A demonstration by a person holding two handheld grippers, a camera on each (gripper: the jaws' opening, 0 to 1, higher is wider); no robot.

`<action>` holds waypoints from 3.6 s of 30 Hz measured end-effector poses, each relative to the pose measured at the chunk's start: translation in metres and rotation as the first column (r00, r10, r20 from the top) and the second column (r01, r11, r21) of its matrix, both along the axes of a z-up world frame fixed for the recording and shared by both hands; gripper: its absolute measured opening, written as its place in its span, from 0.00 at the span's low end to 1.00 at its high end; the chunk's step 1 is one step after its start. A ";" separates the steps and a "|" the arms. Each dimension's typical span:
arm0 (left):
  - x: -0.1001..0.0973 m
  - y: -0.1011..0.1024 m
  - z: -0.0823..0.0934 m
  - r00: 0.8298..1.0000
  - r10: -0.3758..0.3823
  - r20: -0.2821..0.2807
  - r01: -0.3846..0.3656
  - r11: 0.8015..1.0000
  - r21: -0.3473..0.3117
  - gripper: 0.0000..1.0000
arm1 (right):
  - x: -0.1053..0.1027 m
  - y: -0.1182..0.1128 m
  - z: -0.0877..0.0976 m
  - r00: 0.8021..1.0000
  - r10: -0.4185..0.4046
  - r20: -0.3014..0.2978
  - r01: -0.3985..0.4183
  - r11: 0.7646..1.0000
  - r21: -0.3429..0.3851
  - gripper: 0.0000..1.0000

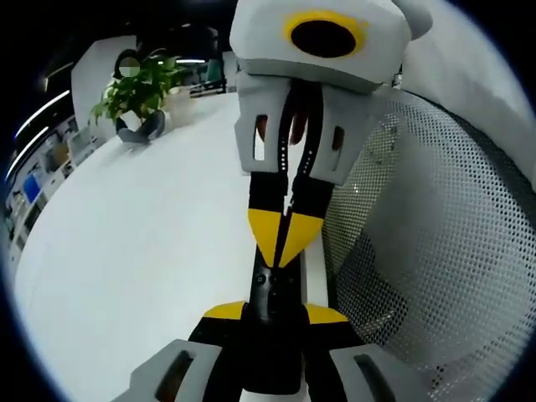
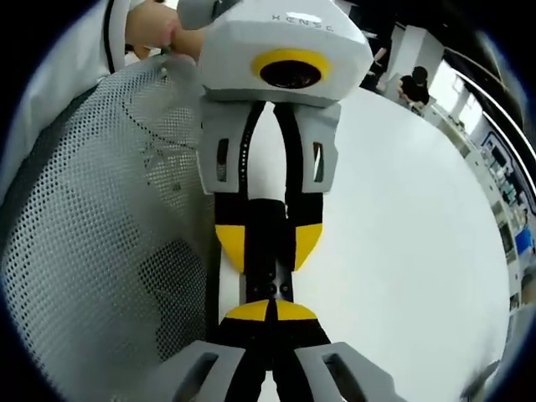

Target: Press the specified remote control buttons in sequence, fully releasing each button before pressing the next.

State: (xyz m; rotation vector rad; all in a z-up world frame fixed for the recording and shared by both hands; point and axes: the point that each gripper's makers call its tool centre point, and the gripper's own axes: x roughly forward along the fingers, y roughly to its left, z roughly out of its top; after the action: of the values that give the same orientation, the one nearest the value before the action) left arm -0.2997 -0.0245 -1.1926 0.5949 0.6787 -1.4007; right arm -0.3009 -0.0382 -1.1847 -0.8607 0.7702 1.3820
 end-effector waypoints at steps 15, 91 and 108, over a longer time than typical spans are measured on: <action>0.000 0.000 0.000 1.000 0.004 -0.005 -0.003 1.000 0.025 0.24 | -0.001 -0.012 0.002 0.996 -0.072 -0.060 0.073 0.997 0.019 0.00; 0.000 -0.001 -0.001 1.000 -0.011 -0.006 0.011 0.999 0.049 0.24 | -0.001 -0.002 0.002 0.996 -0.073 0.054 0.074 0.997 -0.030 0.00; 0.001 -0.001 -0.001 1.000 -0.015 -0.005 0.015 0.999 0.029 0.24 | 0.003 -0.002 0.002 0.985 -0.173 -0.026 0.174 0.982 0.072 0.00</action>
State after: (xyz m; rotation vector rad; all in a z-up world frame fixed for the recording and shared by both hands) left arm -0.2989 -0.0254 -1.1937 0.6210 0.7003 -1.4084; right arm -0.2981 -0.0405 -1.1825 -0.7067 0.7854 1.2577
